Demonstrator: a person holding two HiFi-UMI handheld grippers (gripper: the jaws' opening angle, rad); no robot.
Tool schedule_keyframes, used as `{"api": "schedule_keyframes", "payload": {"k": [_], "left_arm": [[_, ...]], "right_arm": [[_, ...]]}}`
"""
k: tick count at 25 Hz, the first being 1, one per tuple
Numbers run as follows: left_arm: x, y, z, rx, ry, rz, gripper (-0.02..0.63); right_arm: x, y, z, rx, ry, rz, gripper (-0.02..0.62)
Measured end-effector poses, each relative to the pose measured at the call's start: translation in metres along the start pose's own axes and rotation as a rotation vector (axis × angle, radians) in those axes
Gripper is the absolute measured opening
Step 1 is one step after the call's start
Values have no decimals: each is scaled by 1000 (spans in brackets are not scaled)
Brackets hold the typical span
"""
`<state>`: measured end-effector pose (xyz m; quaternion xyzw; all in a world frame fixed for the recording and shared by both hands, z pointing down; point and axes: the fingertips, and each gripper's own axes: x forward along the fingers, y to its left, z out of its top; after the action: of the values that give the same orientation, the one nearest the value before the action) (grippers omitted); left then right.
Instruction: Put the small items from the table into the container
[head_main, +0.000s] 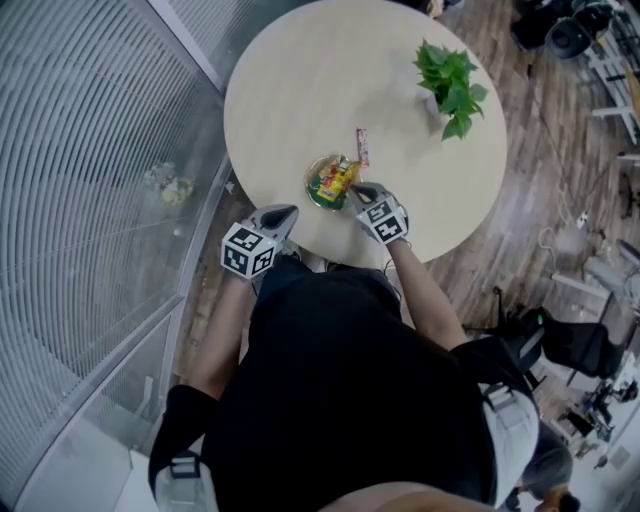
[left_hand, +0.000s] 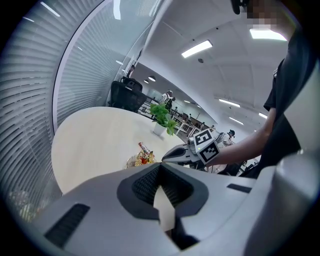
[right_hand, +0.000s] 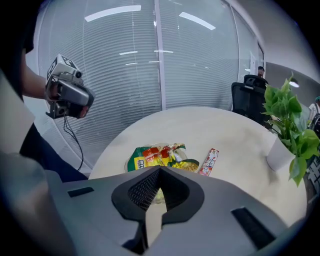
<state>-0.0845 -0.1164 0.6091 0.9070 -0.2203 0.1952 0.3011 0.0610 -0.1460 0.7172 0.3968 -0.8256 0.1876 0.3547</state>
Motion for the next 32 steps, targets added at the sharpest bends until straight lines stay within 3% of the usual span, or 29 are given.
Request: {"api": "schedule_keyframes", "payload": {"k": [8,19,32], "left_arm": [[17,-36,0,20,-2,19,0],[36,-68,-6,14,-42,104,0],[35,-91,-13,41,-67,153,0]], "right_arm": [[-35,2,-39,17,-17,44,23],[-65,4,-87,36,-57,115,23],[-84,8,-102,19,-77,140,23]]}}
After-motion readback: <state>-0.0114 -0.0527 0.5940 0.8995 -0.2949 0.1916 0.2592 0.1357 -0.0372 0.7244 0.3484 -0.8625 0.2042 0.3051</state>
